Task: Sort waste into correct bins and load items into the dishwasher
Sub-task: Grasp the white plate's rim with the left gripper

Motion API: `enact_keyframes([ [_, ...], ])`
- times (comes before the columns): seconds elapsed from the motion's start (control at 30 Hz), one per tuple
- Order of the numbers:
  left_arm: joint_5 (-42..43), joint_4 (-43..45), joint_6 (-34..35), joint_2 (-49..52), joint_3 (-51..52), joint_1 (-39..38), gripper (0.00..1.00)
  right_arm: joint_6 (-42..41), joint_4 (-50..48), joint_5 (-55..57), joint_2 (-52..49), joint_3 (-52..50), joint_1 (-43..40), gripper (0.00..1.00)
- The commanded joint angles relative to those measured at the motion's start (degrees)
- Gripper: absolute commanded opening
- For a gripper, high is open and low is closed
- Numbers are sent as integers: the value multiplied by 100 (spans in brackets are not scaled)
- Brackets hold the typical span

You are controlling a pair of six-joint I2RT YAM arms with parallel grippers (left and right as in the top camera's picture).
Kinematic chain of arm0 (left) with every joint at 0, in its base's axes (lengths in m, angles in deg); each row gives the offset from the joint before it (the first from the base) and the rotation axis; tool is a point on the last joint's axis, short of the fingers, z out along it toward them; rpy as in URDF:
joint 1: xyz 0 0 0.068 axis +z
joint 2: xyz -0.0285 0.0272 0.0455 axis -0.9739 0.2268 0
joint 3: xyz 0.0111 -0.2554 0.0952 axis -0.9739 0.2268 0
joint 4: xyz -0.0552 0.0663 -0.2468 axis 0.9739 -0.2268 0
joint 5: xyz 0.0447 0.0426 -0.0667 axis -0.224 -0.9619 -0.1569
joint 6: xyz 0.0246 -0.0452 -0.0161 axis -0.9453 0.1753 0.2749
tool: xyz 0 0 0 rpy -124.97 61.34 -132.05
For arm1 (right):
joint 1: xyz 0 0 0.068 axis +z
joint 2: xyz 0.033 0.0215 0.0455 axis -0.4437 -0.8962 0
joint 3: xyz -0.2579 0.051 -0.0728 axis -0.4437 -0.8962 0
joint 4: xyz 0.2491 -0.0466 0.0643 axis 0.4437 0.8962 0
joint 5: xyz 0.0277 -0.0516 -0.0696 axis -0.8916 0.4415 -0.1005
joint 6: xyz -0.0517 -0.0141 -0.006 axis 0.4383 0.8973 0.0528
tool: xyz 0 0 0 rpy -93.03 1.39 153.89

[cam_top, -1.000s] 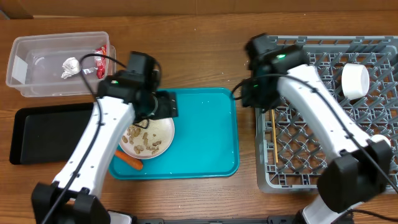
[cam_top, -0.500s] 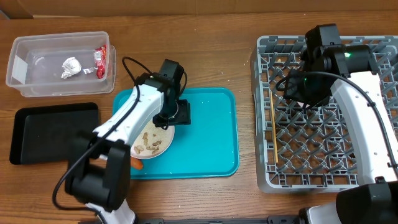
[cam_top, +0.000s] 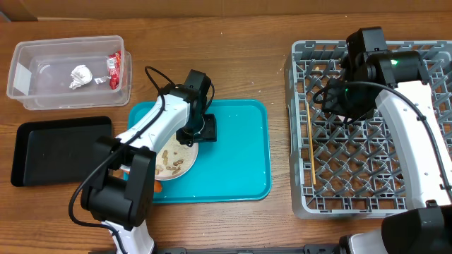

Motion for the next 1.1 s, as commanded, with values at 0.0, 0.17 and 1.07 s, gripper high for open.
enact_keyframes([
  [0.0,15,-20,33,264,42,-39,55,42,-9,33,55,42,0,46],
  [0.17,-44,-94,35,326,42,-39,39,44,9,33,55,42,0,47],
  [1.07,-1086,-302,35,326,-48,-44,4,192,437,278,55,42,0,47],
])
